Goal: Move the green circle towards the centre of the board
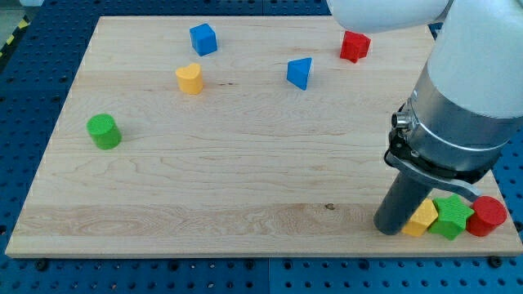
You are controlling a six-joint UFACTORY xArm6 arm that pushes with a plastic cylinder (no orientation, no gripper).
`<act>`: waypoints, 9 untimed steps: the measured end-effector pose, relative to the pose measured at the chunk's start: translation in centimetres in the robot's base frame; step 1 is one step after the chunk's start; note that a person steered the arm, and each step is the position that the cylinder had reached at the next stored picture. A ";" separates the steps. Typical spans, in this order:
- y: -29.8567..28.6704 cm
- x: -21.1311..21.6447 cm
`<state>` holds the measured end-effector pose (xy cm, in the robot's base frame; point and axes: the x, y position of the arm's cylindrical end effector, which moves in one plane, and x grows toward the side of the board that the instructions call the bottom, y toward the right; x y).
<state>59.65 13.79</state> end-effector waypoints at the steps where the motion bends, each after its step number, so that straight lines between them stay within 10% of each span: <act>1: -4.3 -0.4; 6: -36.5 -6.9; 9: -40.1 -12.3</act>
<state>47.30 -26.30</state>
